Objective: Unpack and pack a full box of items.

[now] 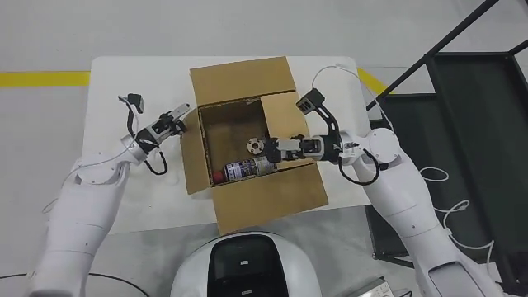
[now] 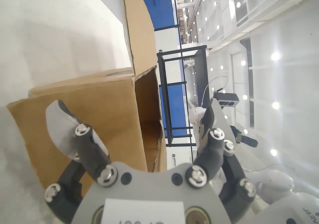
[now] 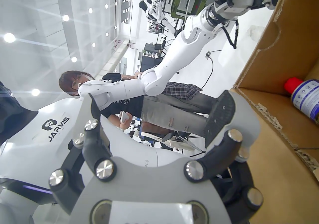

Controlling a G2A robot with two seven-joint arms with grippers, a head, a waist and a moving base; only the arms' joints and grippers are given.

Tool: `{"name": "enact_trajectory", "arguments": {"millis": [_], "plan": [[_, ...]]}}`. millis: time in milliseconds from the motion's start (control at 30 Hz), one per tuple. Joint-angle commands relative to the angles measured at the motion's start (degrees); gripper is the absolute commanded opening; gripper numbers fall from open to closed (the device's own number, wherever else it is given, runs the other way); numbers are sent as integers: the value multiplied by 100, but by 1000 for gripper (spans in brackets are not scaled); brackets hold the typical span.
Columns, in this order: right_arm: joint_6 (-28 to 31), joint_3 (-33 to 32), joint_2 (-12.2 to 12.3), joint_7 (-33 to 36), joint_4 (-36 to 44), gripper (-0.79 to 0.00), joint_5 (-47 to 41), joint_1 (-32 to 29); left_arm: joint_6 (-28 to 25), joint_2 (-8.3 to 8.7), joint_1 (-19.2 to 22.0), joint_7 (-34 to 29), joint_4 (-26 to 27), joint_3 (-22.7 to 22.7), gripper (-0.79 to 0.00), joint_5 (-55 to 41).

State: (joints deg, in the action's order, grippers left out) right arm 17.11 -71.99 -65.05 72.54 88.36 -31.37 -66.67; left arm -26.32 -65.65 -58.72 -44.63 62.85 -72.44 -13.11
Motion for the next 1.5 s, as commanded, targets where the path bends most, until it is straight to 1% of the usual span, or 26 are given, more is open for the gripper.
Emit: {"name": "enact_trajectory", "arguments": {"millis": [0, 133, 233, 367, 500, 800, 1167, 1267, 1467], "plan": [[-11, 11, 4, 6, 17, 0, -2, 6, -55, 47, -81, 14, 169, -191, 0, -39], [-12, 27, 11, 7, 9, 0, -20, 45, -117, 135, -315, 38, 757, -567, 0, -125], [-3, 34, 16, 12, -13, 0, -42, 79, -77, 172, -481, 24, 1282, -735, 0, -236], [8, 35, 23, 25, -45, 0, -63, 129, 20, 184, -591, -54, 1842, -750, 0, -355], [49, -1, 36, 2, -63, 0, -87, 137, 111, 175, -541, -163, 2091, -605, 0, -319], [40, -249, 106, -136, -17, 0, 1, -34, 158, 107, -206, -253, 2039, -80, 0, 9], [71, -543, 179, -337, 257, 0, -22, -297, 6, 3, 209, -162, 1885, 425, 0, 162], [80, -550, 187, -379, 297, 0, -33, -337, 22, -30, 318, -170, 1702, 568, 0, 161], [116, -566, 202, -461, 319, 0, -23, -408, 129, -139, 600, -128, 1154, 920, 0, -32]]}}
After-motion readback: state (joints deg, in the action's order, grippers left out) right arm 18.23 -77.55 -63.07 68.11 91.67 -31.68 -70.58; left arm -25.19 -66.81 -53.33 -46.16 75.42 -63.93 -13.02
